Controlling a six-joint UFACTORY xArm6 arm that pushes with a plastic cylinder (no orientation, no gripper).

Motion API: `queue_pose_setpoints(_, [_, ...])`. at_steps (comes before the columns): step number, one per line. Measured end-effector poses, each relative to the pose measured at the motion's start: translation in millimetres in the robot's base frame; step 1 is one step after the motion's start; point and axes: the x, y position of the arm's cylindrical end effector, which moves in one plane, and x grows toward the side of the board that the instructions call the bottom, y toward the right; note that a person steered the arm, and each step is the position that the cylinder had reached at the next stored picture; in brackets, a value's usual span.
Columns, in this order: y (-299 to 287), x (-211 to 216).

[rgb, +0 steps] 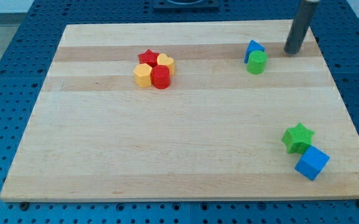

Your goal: Separate the green circle from blue triangle

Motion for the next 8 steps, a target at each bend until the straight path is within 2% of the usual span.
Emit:
queue_pose_setpoints(1, [-23,-23])
queue_pose_setpoints(2, [-61,-22])
queue_pose_setpoints(3, [-80,-10])
queue_pose_setpoints(8, [-86,85])
